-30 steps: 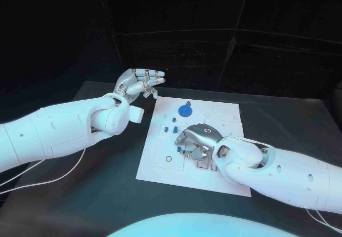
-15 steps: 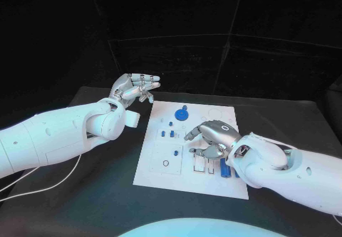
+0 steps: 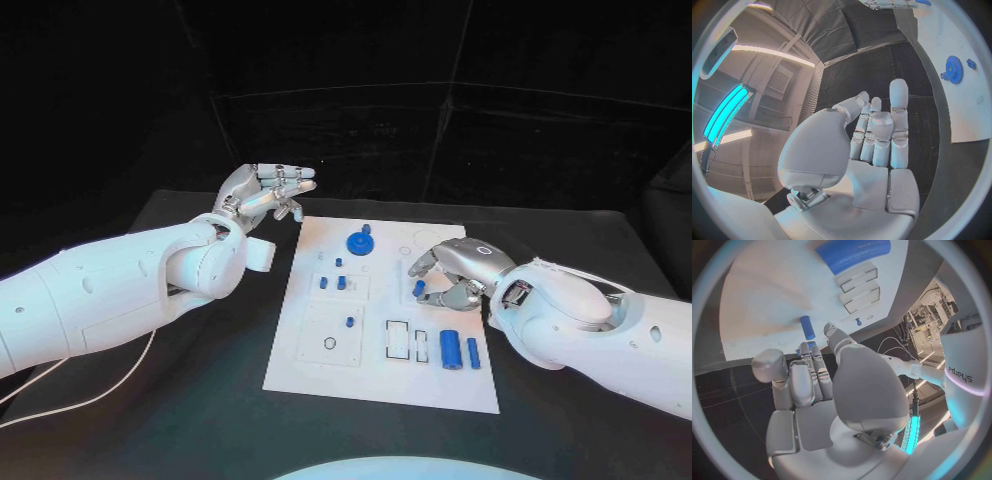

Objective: Assemble the parts on the task board

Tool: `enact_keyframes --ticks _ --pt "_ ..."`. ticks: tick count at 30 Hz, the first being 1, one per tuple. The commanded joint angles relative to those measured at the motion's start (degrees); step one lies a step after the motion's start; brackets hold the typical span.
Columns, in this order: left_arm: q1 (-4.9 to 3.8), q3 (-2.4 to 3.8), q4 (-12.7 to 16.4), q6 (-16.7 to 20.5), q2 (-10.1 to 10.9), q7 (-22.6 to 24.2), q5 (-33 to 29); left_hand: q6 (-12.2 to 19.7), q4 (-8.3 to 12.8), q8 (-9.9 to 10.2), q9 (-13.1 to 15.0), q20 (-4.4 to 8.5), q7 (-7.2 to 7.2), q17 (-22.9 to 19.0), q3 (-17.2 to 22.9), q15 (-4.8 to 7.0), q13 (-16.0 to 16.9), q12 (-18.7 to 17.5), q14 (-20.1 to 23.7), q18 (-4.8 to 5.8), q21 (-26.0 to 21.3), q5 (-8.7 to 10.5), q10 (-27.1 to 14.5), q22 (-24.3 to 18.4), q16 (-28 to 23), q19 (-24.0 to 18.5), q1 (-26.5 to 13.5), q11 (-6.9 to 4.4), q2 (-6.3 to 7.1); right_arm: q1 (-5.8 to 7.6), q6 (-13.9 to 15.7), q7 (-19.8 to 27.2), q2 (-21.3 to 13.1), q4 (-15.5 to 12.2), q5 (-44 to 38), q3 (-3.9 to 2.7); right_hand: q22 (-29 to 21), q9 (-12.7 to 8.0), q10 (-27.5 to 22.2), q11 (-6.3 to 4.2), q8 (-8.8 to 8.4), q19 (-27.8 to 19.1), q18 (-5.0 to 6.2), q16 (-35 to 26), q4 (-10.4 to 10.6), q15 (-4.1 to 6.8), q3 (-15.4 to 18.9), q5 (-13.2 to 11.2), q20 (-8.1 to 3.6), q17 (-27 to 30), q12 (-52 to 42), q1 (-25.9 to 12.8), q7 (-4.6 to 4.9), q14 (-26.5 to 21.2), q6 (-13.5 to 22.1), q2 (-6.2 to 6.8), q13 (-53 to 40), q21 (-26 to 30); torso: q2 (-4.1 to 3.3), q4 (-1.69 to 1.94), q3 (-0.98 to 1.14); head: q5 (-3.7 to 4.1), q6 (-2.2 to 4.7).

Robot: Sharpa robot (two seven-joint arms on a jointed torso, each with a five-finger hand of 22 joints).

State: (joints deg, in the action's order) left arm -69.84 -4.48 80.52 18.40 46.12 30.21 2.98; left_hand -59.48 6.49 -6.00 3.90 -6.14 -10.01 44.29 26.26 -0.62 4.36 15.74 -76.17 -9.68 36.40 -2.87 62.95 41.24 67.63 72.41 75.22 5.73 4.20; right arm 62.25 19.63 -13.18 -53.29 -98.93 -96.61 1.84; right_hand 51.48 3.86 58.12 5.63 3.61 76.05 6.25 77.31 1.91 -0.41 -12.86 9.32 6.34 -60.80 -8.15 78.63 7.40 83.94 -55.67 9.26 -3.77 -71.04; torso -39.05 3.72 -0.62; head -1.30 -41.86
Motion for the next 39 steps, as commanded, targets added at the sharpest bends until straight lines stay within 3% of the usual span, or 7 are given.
enact_keyframes --ticks 1,9,12,21,25,35,39 --pt "-0.07 0.03 -0.05 -0.94 -0.15 0.12 -0.11 0.12 0.24 -0.14 0.0 -0.02 -0.18 0.01 -0.14 -0.01 0.08 0.34 0.52 -0.76 -0.33 0.07 -0.51 -0.06 -0.12 -0.1 0.05 0.0 -0.33 0.12 -2.52 -0.92 0.38 0.18 -0.48 0.0 -0.13 0.08 -0.34 0.01 0.19 0.06 0.7 -0.41 0.07 -0.13 0.47 0.0 0.17 0.15 -0.5 0.72 0.14 0.88 -0.02 -0.33 -0.06 0.32 -0.04 0.09 0.01 0.08 -0.08" --pt "-0.06 0.01 -0.15 -1.11 -0.17 0.0 -0.11 0.12 0.24 -0.14 0.0 -0.02 -0.18 0.01 -0.14 -0.01 0.08 0.34 0.52 -0.76 -0.33 0.07 -0.51 -0.06 -0.12 -0.1 0.05 0.0 -0.33 0.15 -3.97 -1.08 1.15 0.77 -0.57 0.01 -0.18 0.2 1.56 -0.44 0.5 0.38 0.68 -0.47 0.29 0.24 -0.13 -0.46 -0.12 0.24 -2.29 2.4 0.57 0.96 -1.54 -2.09 -0.07 0.43 -0.07 -0.01 -0.02 0.05 -0.18" --pt "-0.06 0.01 -0.18 -1.22 -0.19 -0.06 -0.11 0.09 0.23 -0.16 0.01 -0.03 -0.18 -0.04 -0.16 -0.01 0.09 0.38 0.53 -0.75 -0.35 0.07 -0.49 -0.08 -0.13 -0.1 0.04 0.0 -0.36 0.15 -4.85 -1.37 1.49 1.02 -0.84 0.01 0.16 0.34 3.78 -0.76 0.94 0.71 0.59 -0.32 0.22 0.61 -2.37 -2.2 -0.4 -0.05 -3.06 3.72 0.74 1.1 -3.35 -3.39 0.07 0.26 -0.05 0.04 -0.03 0.18 -0.25" --pt "-0.06 0.01 -0.19 -1.43 -0.17 -0.19 -0.11 0.09 0.23 -0.16 0.01 -0.03 -0.18 -0.04 -0.16 -0.01 0.09 0.38 0.53 -0.75 -0.35 0.07 -0.49 -0.08 -0.13 -0.1 0.04 0.0 -0.36 0.14 -6.29 -2.16 2.09 1.61 -2.4 0.01 1.2 0.66 9.32 -1.75 2.17 1.42 0.4 0.18 -0.62 1.43 -9.05 -5.05 -1.2 -0.86 -3.11 5.72 0.41 1.39 -8.33 -4.53 0.05 -0.37 -0.04 0.06 0.0 0.16 -0.45" --pt "-0.06 0.01 -0.2 -1.53 -0.14 -0.28 -0.11 0.09 0.23 -0.16 0.01 -0.03 -0.18 -0.04 -0.16 -0.01 0.09 0.38 0.53 -0.75 -0.35 0.07 -0.49 -0.08 -0.13 -0.1 0.04 0.0 -0.36 0.13 -5.91 -2.59 2.41 2.05 -3.38 0.01 1.2 0.36 10.08 -1.69 1.62 1.46 0.36 0.2 -1.04 1.4 -12.01 -5.68 -1.28 -0.83 -1.79 4.95 0.51 1.39 -8.76 -3.5 0.09 -0.39 -0.05 0.0 0.02 0.17 -0.47" --pt "-0.06 0.01 -0.16 -1.71 -0.05 -0.54 -0.11 0.04 0.18 -0.2 0.02 -0.03 -0.17 -0.18 -0.21 -0.02 0.09 0.43 0.58 -0.75 -0.38 0.07 -0.48 -0.1 -0.17 -0.09 -0.02 0.0 -0.42 0.13 -5.43 -2.93 2.78 2.37 -4.18 0.02 1.06 0.13 10.03 -1.47 0.93 1.38 0.37 0.14 -1.27 1.22 -13.98 -5.8 -1.15 -0.65 -0.5 3.79 0.69 1.34 -8.58 -2.06 0.11 -0.31 -0.1 0.01 0.0 0.2 -0.62" --pt "-0.06 0.01 -0.12 -1.75 0.01 -0.61 -0.11 0.06 0.18 -0.2 0.01 -0.03 -0.18 -0.21 -0.24 -0.02 0.09 0.43 0.59 -0.75 -0.39 0.07 -0.51 -0.11 -0.18 -0.1 -0.04 0.01 -0.4 0.12 -5.44 -3.15 2.82 2.35 -4.44 0.02 0.89 -0.02 9.02 -1.18 0.36 1.27 0.39 0.03 -1.1 0.92 -14.6 -5.84 -0.98 -0.44 0.58 2.65 0.86 1.27 -7.95 -0.73 0.16 -0.2 -0.04 0.03 -0.03 0.29 -0.76"
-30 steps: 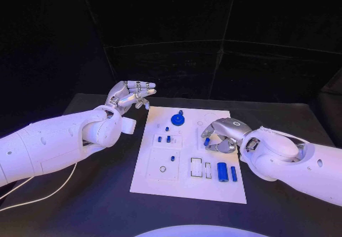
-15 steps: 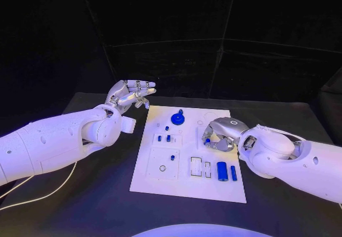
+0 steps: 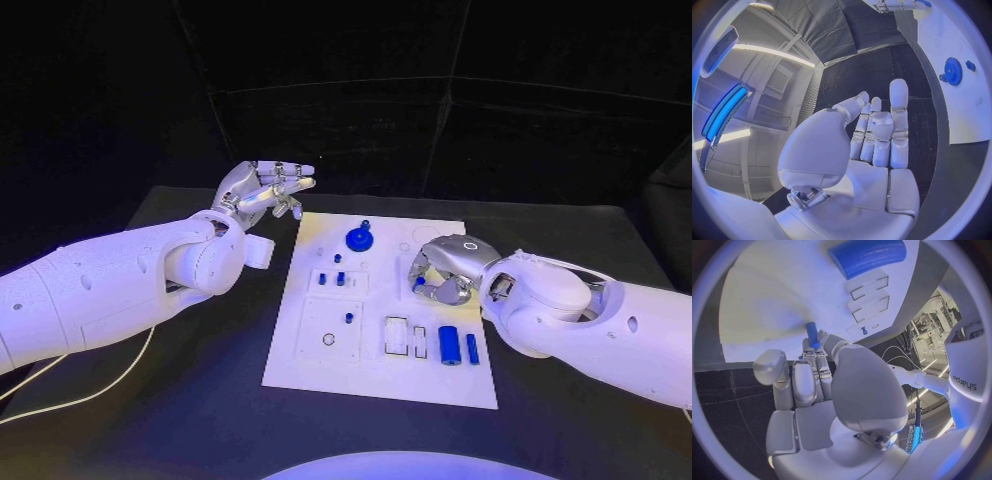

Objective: Assemble the parts on the task board

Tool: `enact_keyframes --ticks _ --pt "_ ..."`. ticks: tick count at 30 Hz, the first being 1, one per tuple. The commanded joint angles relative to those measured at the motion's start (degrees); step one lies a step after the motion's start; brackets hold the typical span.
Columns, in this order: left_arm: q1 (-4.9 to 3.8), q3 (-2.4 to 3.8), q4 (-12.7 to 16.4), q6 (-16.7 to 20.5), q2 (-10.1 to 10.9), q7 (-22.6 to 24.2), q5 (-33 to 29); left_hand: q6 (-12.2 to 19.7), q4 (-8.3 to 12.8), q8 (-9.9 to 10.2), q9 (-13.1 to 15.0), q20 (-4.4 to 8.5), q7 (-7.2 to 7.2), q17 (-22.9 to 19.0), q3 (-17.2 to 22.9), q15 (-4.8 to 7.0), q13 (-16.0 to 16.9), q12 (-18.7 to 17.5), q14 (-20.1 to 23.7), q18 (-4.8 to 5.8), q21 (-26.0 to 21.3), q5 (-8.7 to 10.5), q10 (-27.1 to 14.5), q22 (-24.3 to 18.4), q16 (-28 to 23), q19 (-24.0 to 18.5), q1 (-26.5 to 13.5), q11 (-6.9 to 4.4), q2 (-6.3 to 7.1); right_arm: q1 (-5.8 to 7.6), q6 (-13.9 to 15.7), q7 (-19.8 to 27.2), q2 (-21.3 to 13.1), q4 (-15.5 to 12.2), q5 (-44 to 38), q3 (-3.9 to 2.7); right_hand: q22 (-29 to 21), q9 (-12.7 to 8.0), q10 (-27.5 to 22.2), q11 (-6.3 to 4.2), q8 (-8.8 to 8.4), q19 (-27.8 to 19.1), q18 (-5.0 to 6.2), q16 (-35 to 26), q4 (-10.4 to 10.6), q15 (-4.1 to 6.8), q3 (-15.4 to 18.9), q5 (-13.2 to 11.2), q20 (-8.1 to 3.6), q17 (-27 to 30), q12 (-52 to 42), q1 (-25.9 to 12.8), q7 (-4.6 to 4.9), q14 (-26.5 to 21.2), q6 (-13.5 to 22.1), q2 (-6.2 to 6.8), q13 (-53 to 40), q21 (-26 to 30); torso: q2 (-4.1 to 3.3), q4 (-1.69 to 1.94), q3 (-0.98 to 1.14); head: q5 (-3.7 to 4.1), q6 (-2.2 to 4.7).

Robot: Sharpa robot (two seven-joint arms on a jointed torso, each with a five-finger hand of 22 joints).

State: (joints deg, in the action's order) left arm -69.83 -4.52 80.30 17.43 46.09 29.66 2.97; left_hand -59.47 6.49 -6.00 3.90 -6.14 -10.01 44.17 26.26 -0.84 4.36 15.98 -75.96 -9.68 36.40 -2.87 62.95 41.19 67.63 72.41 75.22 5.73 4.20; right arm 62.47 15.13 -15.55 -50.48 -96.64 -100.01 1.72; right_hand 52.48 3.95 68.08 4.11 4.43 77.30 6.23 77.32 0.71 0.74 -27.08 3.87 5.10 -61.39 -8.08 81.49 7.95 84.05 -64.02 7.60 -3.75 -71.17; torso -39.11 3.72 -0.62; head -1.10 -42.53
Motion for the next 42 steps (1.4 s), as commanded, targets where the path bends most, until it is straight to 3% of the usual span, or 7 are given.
enact_keyframes --ticks 1,11,24,34,42 --pt "-0.08 0.05 0.11 -0.8 0.05 -0.07 -0.11 0.05 0.18 -0.2 0.01 -0.03 -0.18 -0.09 -0.24 0.19 0.09 0.19 0.38 -0.75 -0.39 0.07 -0.51 -0.06 -0.18 -0.1 -0.04 0.01 -0.4 -0.1 -0.94 -0.83 0.01 0.05 -1.11 0.13 -0.15 -0.14 -1.09 0.36 -0.61 0.0 0.43 0.01 0.1 -0.26 -0.55 -0.38 0.3 0.16 0.69 -0.4 0.26 1.16 0.69 1.22 0.12 -0.04 0.02 0.03 -0.04 0.09 -0.09" --pt "-0.08 0.05 0.12 -0.88 0.12 -0.12 -0.11 0.05 0.18 -0.2 0.01 -0.03 -0.18 -0.09 -0.24 0.19 0.09 0.19 0.38 -0.75 -0.39 0.07 -0.51 -0.06 -0.18 -0.1 -0.04 0.01 -0.4 -0.1 -1.2 -1.11 0.05 0.07 -1.34 0.13 -0.28 -0.16 -1.28 0.43 -0.76 -0.07 0.46 -0.02 0.18 -0.29 -0.97 -0.36 0.37 0.23 1.04 -0.96 0.21 1.13 1.2 1.92 0.05 0.04 0.04 0.05 -0.03 0.21 -0.2" --pt "-0.08 0.05 0.09 -0.93 0.14 -0.15 -0.11 0.11 0.15 -0.18 0.0 -0.04 -0.19 -0.15 -0.31 0.18 0.08 0.2 0.42 -0.75 -0.43 0.07 -0.61 -0.09 -0.2 -0.1 -0.11 0.03 -0.39 -0.11 -0.34 -1.11 0.08 0.02 -1.36 0.13 -0.29 -0.11 -0.52 0.21 -0.7 -0.07 0.48 -0.06 0.38 -0.16 -1.81 -0.28 0.31 0.31 0.91 -1.26 0.05 1.11 1.47 1.78 -0.1 0.05 0.04 0.05 -0.02 0.24 -0.24" --pt "-0.08 0.05 0.07 -0.93 0.14 -0.14 -0.11 0.11 0.15 -0.18 0.0 -0.04 -0.19 -0.15 -0.31 0.18 0.08 0.2 0.42 -0.75 -0.43 0.07 -0.61 -0.09 -0.2 -0.1 -0.11 0.03 -0.39 -0.13 4.16 0.76 -0.17 -0.78 -1.0 0.13 4.77 0.43 7.31 -1.44 0.61 1.92 -0.36 0.58 -1.74 1.19 -4.61 -0.17 -0.85 -0.86 -2.22 1.2 -0.54 1.46 -1.03 -0.03 -1.77 -2.79 0.05 0.01 -0.01 0.26 -0.23" --pt "-0.08 0.04 0.0 -0.96 0.11 -0.14 -0.11 0.11 0.15 -0.18 0.0 -0.04 -0.19 -0.15 -0.31 0.18 0.08 0.2 0.42 -0.75 -0.43 0.07 -0.61 -0.09 -0.2 -0.1 -0.11 0.03 -0.39 -0.13 6.67 1.71 -0.57 -1.46 -0.27 0.12 6.18 0.66 8.54 -1.76 1.27 2.42 -0.61 0.85 -2.05 1.45 -5.42 -0.14 -1.17 -1.36 -2.22 0.93 -0.86 1.58 -2.56 -0.55 -2.24 -3.64 0.1 0.04 -0.01 0.3 -0.19"
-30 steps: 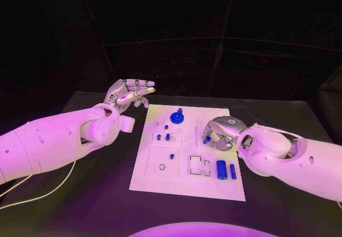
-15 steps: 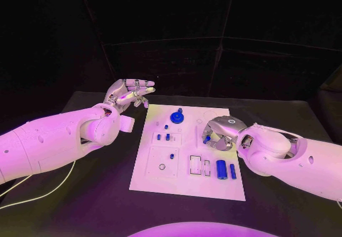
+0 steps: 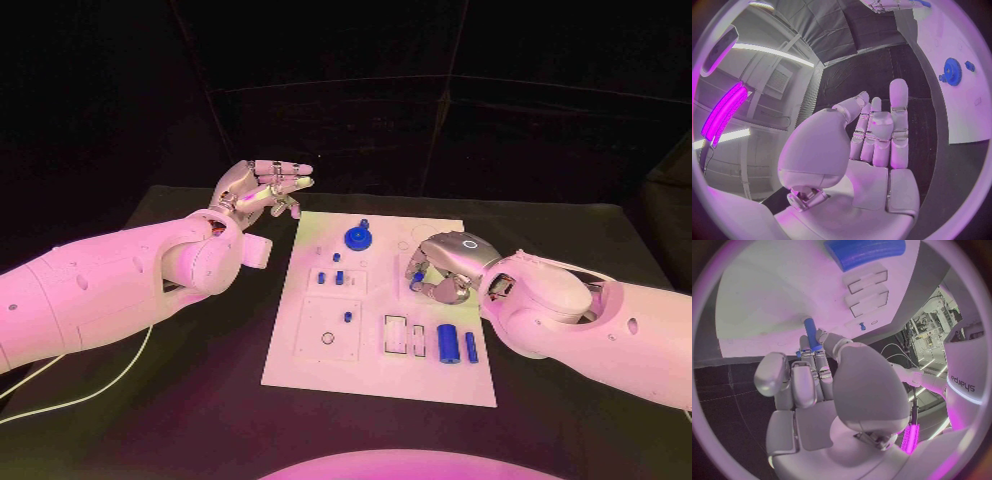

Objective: Assemble the parts on the task board

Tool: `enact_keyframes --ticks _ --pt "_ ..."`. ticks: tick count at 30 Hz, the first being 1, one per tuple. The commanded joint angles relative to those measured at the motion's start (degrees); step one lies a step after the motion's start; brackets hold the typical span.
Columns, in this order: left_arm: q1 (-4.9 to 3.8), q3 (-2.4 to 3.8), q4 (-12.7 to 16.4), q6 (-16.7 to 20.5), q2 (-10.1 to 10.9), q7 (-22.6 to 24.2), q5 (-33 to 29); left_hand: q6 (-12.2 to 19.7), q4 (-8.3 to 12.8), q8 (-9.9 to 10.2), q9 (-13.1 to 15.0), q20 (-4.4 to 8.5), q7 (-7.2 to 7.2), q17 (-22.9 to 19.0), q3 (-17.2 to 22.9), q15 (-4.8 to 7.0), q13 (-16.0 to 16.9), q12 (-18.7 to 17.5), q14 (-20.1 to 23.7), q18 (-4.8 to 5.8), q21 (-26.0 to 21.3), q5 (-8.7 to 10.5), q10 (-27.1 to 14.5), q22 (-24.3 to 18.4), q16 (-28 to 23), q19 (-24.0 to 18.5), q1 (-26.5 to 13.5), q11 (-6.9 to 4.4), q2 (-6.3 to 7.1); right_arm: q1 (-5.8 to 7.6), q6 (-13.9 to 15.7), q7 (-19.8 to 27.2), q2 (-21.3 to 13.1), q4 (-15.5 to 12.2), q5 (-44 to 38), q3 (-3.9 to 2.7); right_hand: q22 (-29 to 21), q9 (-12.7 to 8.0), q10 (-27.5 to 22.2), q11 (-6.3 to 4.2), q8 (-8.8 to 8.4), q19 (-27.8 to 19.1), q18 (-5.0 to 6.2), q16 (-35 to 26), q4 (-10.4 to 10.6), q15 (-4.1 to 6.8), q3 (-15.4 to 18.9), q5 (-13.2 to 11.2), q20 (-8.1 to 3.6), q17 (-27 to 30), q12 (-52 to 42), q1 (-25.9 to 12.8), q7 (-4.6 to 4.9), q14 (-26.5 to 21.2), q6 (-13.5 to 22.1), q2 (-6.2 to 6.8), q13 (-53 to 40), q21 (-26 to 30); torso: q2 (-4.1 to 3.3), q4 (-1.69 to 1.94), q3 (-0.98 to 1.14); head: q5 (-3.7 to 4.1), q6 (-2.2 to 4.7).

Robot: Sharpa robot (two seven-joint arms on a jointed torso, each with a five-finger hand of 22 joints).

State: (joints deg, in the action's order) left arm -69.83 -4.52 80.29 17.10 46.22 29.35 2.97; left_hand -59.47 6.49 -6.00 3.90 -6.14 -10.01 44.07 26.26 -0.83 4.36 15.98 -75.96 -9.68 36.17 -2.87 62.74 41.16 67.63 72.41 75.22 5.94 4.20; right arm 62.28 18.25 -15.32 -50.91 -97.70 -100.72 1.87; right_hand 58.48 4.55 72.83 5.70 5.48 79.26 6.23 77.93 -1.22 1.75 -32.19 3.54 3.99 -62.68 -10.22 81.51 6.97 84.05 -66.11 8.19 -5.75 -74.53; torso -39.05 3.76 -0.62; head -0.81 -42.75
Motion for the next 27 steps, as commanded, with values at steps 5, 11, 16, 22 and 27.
enact_keyframes --ticks 5,11,16,22,27 --pt "-0.07 0.04 -0.13 -0.63 -0.04 0.18 -0.1 0.15 0.11 -0.18 -0.01 -0.05 -0.19 -0.03 -0.32 0.17 0.07 0.22 0.42 -0.75 -0.23 0.07 -0.48 -0.08 -0.16 -0.1 -0.12 -0.17 -0.5 0.08 4.3 1.56 -1.07 -1.54 1.01 -0.04 0.31 0.06 3.85 -3.38 0.23 0.5 -0.63 0.24 -0.22 0.47 -0.42 0.2 -0.1 -0.06 -0.01 0.92 0.1 1.58 -0.53 -1.09 -0.28 -0.36 0.12 0.0 -0.05 0.02 0.19" --pt "-0.07 0.04 -0.18 -0.63 -0.06 0.16 -0.1 0.15 0.11 -0.18 -0.01 -0.05 -0.19 -0.03 -0.32 0.17 0.07 0.22 0.42 -0.75 -0.23 0.07 -0.48 -0.08 -0.16 -0.1 -0.12 -0.17 -0.5 0.11 4.44 1.5 -2.28 -4.06 2.24 -0.07 0.38 0.05 3.89 -3.4 0.22 0.51 -0.64 0.23 -0.42 0.51 -0.58 0.22 -0.15 -0.03 0.1 0.98 0.07 1.58 -0.57 -1.01 -0.32 -0.42 0.11 0.04 -0.08 -0.02 0.4" --pt "-0.07 0.04 -0.18 -0.63 -0.08 0.17 -0.1 0.15 0.11 -0.18 -0.01 -0.05 -0.19 -0.03 -0.32 0.17 0.07 0.22 0.42 -0.75 -0.23 0.07 -0.48 -0.08 -0.16 -0.1 -0.12 -0.17 -0.5 0.13 4.58 1.77 -2.23 -6.74 3.32 -0.1 0.38 0.03 3.91 -3.4 0.19 0.5 -0.64 0.21 -0.55 0.52 -0.66 0.25 -0.18 0.03 0.18 0.99 0.08 1.57 -0.57 -0.92 -0.35 -0.43 0.08 -0.01 -0.09 -0.24 0.43" --pt "-0.07 0.04 -0.15 -0.73 -0.22 0.15 -0.1 0.15 0.11 -0.18 -0.01 -0.05 -0.19 -0.03 -0.32 0.17 0.07 0.22 0.42 -0.75 -0.23 0.07 -0.48 -0.08 -0.16 -0.1 -0.12 -0.17 -0.5 0.1 4.75 2.68 0.06 -8.8 3.96 -0.09 0.4 0.0 3.91 -3.38 0.14 0.5 -0.64 0.16 -0.69 0.53 -0.74 0.3 -0.21 0.15 0.29 0.97 0.1 1.54 -0.53 -0.8 -0.38 -0.45 0.01 0.08 -0.03 -0.63 0.26" --pt "-0.07 0.04 -0.08 -0.8 -0.32 0.13 -0.1 0.15 0.13 -0.19 -0.01 -0.05 -0.18 -0.07 -0.29 0.17 0.06 0.24 0.44 -0.75 -0.26 0.07 -0.52 -0.11 -0.16 -0.1 -0.06 -0.18 -0.61 -0.07 4.9 3.92 3.06 -8.72 4.01 -0.06 0.36 -0.04 3.9 -3.36 0.07 0.47 -0.63 0.1 -0.83 0.52 -0.87 0.4 -0.24 0.27 0.4 0.98 0.14 1.52 -0.47 -0.74 -0.41 -0.45 -0.08 0.0 -0.05 -1.35 0.11"
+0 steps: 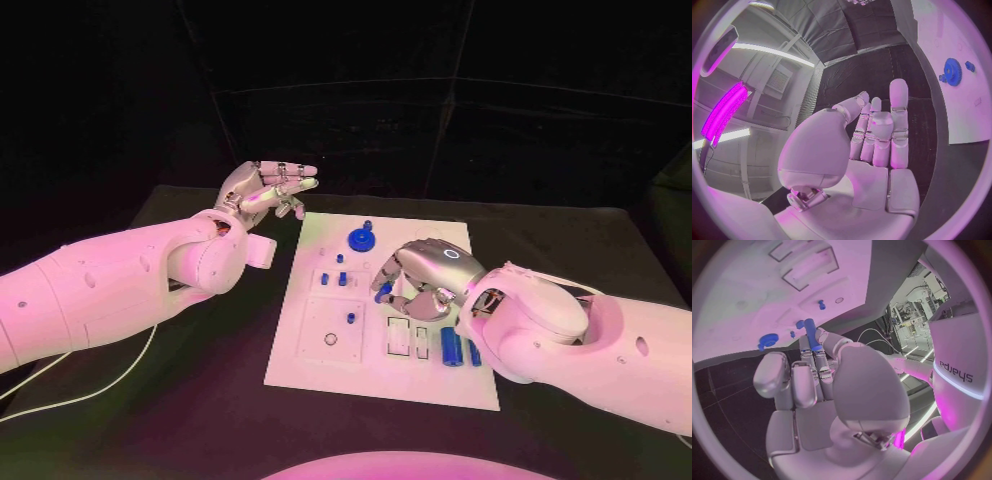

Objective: Assemble the parts on the task board

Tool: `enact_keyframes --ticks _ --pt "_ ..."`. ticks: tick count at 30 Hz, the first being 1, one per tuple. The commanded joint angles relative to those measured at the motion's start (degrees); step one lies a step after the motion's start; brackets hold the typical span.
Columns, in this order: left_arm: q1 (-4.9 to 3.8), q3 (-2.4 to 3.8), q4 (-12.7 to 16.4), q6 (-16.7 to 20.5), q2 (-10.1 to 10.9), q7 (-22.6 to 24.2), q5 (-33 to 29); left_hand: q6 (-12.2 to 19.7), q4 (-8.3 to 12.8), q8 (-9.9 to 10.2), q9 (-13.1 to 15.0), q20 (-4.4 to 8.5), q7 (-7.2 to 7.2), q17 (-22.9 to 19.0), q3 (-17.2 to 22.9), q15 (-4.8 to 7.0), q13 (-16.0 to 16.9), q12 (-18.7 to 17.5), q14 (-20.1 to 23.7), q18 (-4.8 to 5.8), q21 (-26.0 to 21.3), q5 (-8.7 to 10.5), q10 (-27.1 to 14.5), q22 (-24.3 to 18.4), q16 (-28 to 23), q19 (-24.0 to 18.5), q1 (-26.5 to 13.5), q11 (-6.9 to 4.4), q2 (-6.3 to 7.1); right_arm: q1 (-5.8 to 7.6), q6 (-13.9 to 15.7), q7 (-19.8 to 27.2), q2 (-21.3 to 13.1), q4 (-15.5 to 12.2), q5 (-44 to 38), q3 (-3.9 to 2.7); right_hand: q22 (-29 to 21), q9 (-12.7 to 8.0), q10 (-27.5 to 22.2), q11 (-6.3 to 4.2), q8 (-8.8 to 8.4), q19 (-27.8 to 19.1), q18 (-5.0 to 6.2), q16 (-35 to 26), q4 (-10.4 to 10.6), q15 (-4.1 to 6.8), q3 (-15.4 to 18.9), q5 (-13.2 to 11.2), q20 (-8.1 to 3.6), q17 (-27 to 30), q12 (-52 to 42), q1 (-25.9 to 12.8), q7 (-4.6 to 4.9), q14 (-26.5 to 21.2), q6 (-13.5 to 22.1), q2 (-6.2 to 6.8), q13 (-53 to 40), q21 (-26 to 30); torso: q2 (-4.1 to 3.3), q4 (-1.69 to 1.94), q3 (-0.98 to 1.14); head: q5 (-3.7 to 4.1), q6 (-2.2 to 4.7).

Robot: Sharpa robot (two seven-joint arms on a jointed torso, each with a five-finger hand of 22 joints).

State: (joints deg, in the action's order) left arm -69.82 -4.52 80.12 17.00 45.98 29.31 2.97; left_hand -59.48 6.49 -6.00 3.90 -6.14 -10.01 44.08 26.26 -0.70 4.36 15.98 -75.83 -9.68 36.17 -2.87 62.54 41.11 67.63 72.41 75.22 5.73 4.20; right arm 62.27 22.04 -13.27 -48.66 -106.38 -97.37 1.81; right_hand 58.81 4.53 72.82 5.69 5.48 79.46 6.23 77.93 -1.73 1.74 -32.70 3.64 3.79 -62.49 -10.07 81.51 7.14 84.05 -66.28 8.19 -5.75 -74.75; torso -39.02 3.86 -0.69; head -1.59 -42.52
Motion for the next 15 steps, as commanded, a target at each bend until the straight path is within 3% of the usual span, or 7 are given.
enact_keyframes --ticks 1,6,15 --pt "-0.07 0.05 0.09 -0.69 -0.1 0.16 -0.1 0.15 0.13 -0.19 -0.01 -0.05 -0.18 -0.08 -0.29 0.04 0.06 0.25 0.31 -0.75 -0.26 0.07 -0.32 -0.06 -0.16 -0.1 -0.06 0.02 -0.61 -0.18 1.06 2.11 1.53 0.11 0.66 0.01 0.03 -0.02 3.91 -3.35 0.07 0.27 -0.63 0.11 -0.32 0.53 -0.36 0.3 -0.04 0.08 0.25 0.98 -0.04 1.52 -0.3 -0.74 -0.4 -0.23 -0.13 -0.1 0.03 -0.66 -0.17" --pt "-0.08 0.05 0.13 -0.76 -0.26 0.13 -0.1 0.15 0.13 -0.19 -0.01 -0.05 -0.18 -0.08 -0.29 0.04 0.06 0.25 0.31 -0.75 -0.26 0.07 -0.32 -0.06 -0.16 -0.1 -0.06 0.02 -0.61 -1.12 0.51 3.11 4.6 1.41 0.83 0.04 -0.13 -0.03 3.9 -3.33 0.05 0.21 -0.6 0.05 -0.35 0.53 -0.39 0.34 -0.05 0.21 0.29 0.96 -0.02 1.5 -0.28 -0.73 -0.42 -0.16 -0.12 -0.06 -0.09 -0.86 -0.25" --pt "-0.08 0.05 0.1 -0.87 -0.6 0.09 -0.1 0.15 0.13 -0.19 -0.01 -0.05 -0.18 -0.08 -0.29 0.04 0.06 0.25 0.31 -0.75 -0.26 0.07 -0.32 -0.06 -0.16 -0.1 -0.06 0.02 -0.61 -2.99 -1.21 4.57 9.04 5.14 1.12 0.08 -0.16 -0.13 3.74 -3.22 -0.16 0.14 -0.6 -0.02 -0.59 0.47 -0.61 0.57 -0.06 0.35 0.63 0.84 0.1 1.46 -0.06 -0.67 -0.46 -0.17 -0.06 -0.1 0.04 -1.79 -0.74"
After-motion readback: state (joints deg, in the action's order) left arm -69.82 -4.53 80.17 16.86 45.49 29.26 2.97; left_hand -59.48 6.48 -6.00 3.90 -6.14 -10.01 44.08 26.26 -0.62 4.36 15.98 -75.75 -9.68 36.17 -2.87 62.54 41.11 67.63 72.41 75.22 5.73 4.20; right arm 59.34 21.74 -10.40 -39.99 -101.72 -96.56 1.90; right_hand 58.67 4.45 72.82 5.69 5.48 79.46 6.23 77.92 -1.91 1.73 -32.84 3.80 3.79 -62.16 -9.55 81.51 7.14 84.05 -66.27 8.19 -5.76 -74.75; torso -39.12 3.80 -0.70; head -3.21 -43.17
